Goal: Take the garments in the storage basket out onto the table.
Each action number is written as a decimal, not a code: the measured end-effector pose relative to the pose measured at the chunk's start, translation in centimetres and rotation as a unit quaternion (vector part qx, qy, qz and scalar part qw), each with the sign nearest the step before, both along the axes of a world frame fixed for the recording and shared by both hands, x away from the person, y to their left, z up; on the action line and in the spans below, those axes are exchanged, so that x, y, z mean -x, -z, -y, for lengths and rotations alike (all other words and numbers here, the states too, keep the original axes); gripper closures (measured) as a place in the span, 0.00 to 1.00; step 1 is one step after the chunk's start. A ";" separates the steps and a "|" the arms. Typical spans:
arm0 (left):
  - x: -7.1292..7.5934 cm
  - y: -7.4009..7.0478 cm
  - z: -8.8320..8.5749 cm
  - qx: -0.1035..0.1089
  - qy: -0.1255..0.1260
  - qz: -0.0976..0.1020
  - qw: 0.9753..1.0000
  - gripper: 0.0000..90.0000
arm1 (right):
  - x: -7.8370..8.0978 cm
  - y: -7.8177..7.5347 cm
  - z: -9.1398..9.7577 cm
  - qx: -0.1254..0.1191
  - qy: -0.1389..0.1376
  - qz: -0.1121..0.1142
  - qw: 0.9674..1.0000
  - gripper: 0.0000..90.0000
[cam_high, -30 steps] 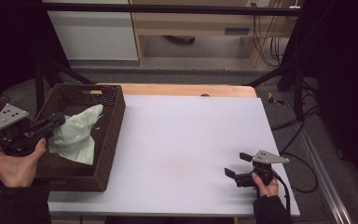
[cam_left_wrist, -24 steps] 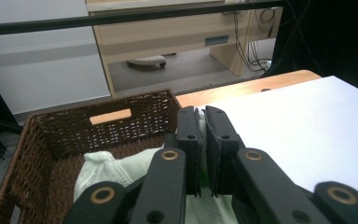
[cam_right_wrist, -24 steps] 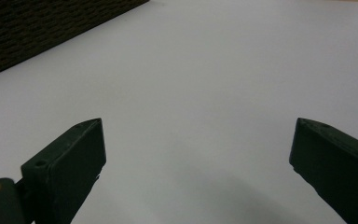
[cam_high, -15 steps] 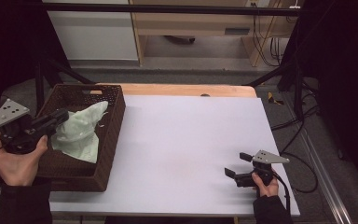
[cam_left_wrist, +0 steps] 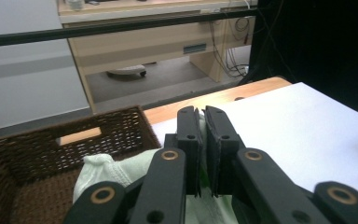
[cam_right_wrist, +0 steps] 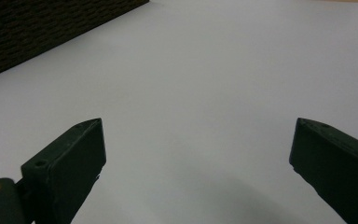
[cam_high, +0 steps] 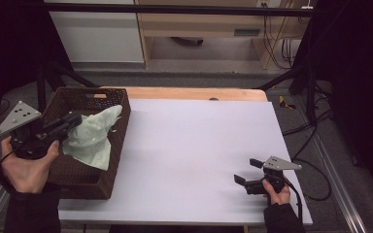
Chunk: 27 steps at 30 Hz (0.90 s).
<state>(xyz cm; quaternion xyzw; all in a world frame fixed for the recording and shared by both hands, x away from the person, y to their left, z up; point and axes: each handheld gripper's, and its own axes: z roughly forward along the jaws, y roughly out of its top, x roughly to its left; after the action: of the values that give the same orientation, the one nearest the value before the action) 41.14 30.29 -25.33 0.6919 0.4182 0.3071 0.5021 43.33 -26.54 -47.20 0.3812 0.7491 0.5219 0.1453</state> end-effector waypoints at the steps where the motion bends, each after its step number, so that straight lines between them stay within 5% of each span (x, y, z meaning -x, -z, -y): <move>1: 0.0 0.0 0.1 0.000 0.002 0.000 1.000 0.94 | 0.0 0.0 0.0 0.000 0.000 0.000 1.000 0.04; 27: -0.9 0.2 4.8 -0.003 0.051 -0.004 0.999 0.94 | 0.0 0.0 0.0 0.000 0.001 0.001 1.000 0.05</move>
<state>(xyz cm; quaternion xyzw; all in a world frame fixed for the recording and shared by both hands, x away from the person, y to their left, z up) 42.07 25.48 -25.51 0.7152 0.3829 0.2798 0.5134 43.32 -26.58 -47.18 0.3814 0.7485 0.5223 0.1463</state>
